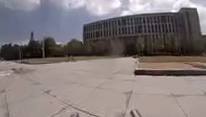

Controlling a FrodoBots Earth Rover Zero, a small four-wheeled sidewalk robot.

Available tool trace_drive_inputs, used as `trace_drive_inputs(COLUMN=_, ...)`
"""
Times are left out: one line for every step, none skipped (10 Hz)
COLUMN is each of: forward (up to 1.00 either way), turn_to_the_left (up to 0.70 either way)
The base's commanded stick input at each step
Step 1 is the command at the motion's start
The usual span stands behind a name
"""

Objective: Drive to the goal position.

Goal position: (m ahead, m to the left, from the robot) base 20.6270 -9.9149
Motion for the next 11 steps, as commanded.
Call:
trace_drive_inputs(forward=0.7, turn_to_the_left=0.0)
trace_drive_inputs(forward=0.7, turn_to_the_left=0.0)
trace_drive_inputs(forward=0.7, turn_to_the_left=0.0)
trace_drive_inputs(forward=0.7, turn_to_the_left=0.0)
trace_drive_inputs(forward=0.7, turn_to_the_left=0.0)
trace_drive_inputs(forward=0.7, turn_to_the_left=0.0)
trace_drive_inputs(forward=0.7, turn_to_the_left=0.0)
trace_drive_inputs(forward=0.7, turn_to_the_left=0.0)
trace_drive_inputs(forward=0.7, turn_to_the_left=0.0)
trace_drive_inputs(forward=0.7, turn_to_the_left=0.0)
trace_drive_inputs(forward=0.7, turn_to_the_left=0.0)
